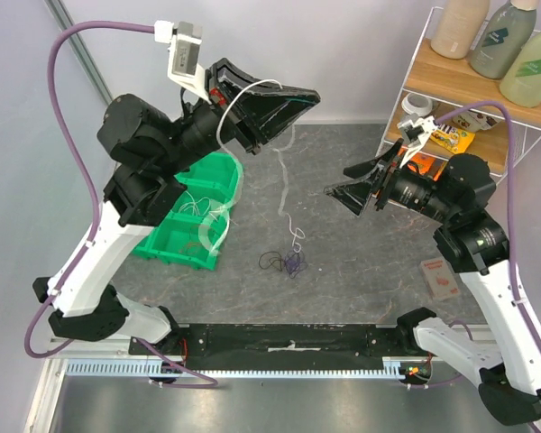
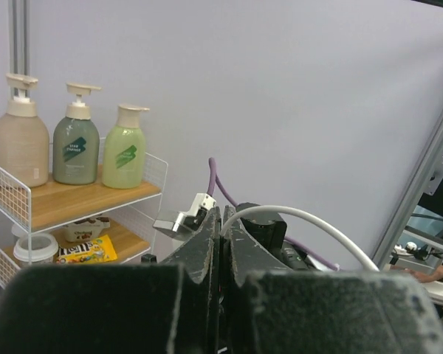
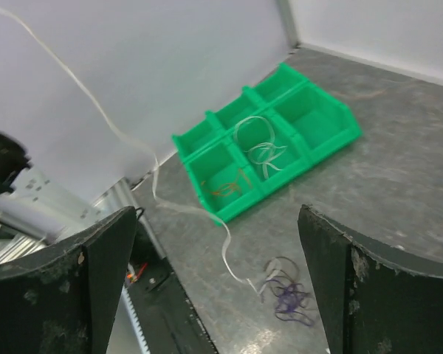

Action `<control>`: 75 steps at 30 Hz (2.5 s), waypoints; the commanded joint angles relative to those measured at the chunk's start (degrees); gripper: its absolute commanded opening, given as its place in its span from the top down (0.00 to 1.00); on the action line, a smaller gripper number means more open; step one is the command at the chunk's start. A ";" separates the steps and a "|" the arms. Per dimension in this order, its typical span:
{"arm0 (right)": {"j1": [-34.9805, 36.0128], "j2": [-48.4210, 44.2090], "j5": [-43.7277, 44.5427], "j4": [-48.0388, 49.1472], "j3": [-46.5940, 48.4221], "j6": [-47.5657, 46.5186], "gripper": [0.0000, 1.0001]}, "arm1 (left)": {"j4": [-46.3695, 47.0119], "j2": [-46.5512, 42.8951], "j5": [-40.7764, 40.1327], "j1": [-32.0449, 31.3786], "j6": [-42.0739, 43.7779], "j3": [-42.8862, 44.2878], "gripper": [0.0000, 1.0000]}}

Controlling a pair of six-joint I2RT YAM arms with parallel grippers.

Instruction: Untangle the cables

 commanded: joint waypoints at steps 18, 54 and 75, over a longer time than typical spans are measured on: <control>12.03 11.27 -6.58 23.20 1.47 8.25 0.34 | 6.36 2.63 -0.62 0.11 -10.76 5.50 0.98; 21.53 20.33 9.49 24.89 -33.62 -0.80 0.98 | 2.34 3.78 -7.64 0.55 6.01 20.36 0.98; 18.89 -3.93 25.41 -1.83 -30.10 -1.68 0.87 | -3.92 -4.57 -31.13 31.03 1.57 -18.03 0.98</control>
